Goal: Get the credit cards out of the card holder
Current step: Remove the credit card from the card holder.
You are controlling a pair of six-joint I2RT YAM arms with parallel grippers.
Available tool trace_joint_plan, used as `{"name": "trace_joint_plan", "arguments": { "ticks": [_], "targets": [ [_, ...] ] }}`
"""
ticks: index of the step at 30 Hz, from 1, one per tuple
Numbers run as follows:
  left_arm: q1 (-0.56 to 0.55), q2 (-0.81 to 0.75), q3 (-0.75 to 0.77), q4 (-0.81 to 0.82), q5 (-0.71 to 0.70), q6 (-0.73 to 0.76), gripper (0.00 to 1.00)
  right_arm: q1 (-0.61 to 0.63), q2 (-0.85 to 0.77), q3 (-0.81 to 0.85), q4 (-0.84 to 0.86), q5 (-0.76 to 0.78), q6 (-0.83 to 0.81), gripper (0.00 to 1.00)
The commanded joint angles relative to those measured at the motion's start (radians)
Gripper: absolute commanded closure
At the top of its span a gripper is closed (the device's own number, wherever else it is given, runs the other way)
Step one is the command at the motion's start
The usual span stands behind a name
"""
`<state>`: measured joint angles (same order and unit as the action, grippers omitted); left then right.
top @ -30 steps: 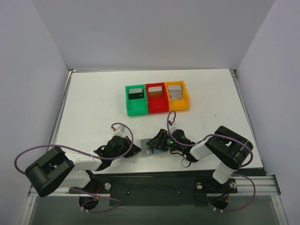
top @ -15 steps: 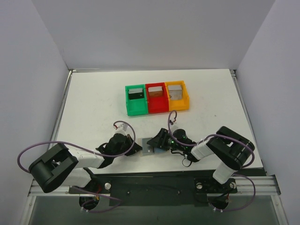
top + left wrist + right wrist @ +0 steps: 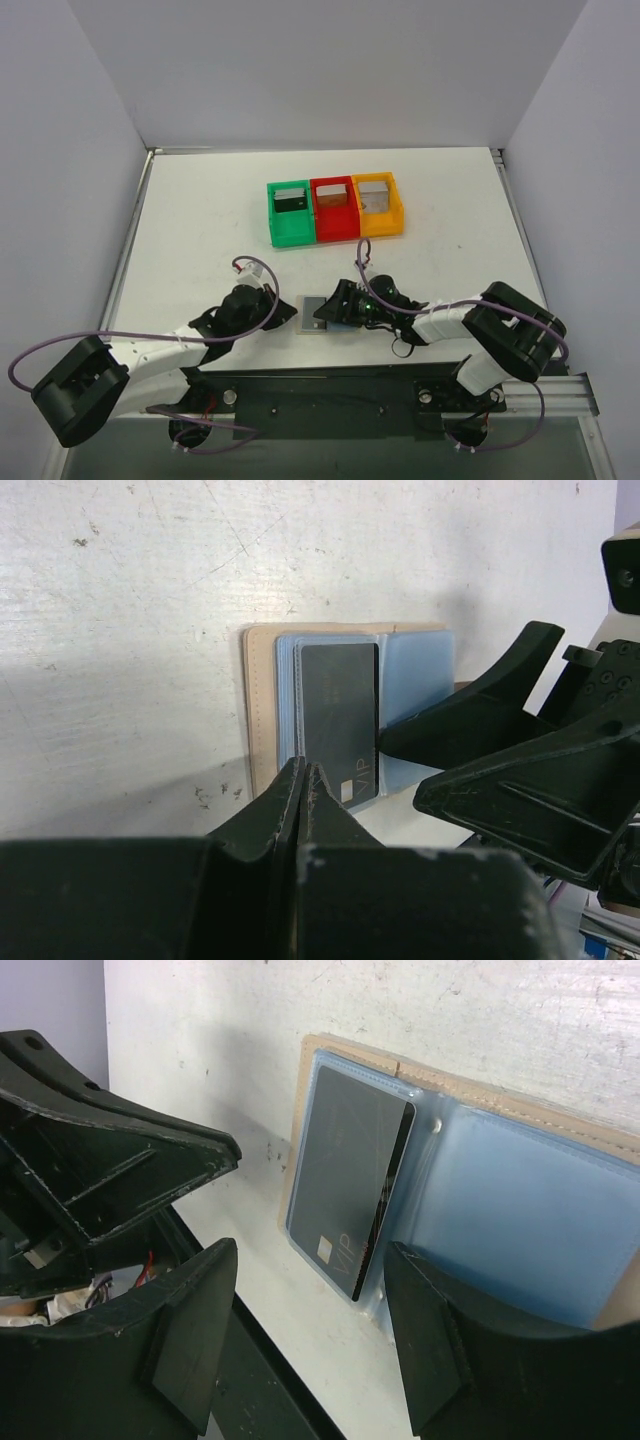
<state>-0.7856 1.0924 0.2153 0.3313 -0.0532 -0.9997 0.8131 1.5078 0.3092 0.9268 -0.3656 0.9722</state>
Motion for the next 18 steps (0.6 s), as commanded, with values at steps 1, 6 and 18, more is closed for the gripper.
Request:
{"name": "trace_joint_plan", "arguments": {
  "ticks": [1, 6, 18],
  "targets": [
    [0.003, -0.011, 0.041, -0.011, -0.008, 0.024, 1.0, 0.003, -0.031, 0.031, -0.052, 0.002, -0.035, 0.44],
    [0.0, 0.108, 0.039, 0.096, 0.053, 0.019, 1.0, 0.004, -0.017, 0.037, -0.037, -0.004, -0.03, 0.44],
    [-0.001, 0.098, 0.027, 0.166, 0.067, -0.013, 1.0, 0.005, -0.035, 0.057, -0.088, 0.002, -0.046, 0.43]
  ]
}}
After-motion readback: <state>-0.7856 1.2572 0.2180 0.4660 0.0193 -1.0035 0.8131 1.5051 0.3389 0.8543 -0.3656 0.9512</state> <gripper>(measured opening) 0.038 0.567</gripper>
